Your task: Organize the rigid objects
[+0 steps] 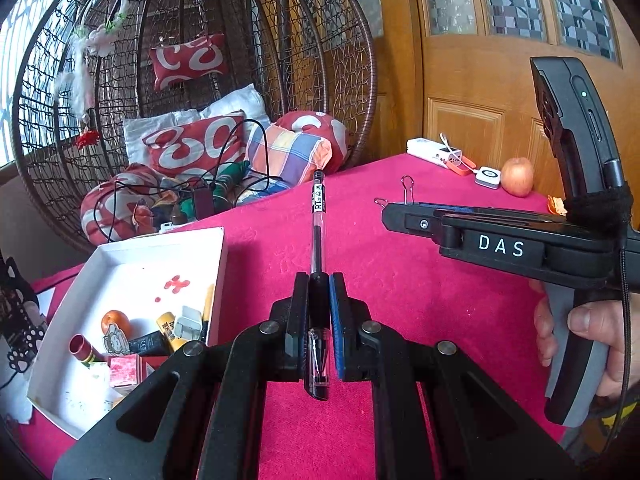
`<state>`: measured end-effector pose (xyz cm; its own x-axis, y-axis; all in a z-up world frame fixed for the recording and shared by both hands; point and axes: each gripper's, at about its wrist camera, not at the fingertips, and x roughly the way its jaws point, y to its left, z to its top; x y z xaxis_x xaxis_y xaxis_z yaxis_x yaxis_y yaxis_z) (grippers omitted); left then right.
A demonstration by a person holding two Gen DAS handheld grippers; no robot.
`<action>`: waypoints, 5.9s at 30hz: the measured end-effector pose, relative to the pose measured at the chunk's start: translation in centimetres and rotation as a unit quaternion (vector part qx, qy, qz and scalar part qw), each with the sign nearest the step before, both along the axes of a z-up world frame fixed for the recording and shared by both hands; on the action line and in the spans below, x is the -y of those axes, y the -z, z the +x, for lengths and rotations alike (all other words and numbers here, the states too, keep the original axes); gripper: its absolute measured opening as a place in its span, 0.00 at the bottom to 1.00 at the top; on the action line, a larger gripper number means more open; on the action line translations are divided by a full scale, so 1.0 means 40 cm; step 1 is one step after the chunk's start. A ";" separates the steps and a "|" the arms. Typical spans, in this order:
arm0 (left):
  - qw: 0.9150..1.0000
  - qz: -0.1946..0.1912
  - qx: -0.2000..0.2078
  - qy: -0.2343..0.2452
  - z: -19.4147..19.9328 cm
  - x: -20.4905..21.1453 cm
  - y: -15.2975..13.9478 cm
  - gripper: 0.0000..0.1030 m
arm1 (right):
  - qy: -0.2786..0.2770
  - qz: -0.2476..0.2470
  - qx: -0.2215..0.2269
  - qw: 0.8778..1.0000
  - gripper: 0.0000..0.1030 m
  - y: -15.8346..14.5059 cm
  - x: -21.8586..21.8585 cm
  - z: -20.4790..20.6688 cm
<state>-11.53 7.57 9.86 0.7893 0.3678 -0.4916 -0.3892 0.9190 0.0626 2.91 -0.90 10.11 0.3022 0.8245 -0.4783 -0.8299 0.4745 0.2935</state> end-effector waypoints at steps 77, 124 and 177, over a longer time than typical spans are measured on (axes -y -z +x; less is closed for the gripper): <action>0.978 -0.083 0.048 -0.185 -0.252 -0.463 0.007 0.09 | -0.132 -0.034 0.088 0.987 0.31 -0.091 -0.353 -0.233; 0.956 -0.081 -0.004 -0.281 -0.242 -0.406 0.050 0.85 | -0.052 -0.037 0.115 0.991 1.00 0.003 -0.323 -0.249; 0.972 0.005 -0.014 -0.234 -0.286 0.088 -0.098 0.85 | 0.090 0.097 0.074 0.988 1.00 -0.122 0.192 -0.283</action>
<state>-22.98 4.03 13.78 0.5208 0.6884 -0.5049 -0.7630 0.6406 0.0864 -8.42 -8.58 14.98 0.5066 0.8235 -0.2554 -0.7785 0.5642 0.2751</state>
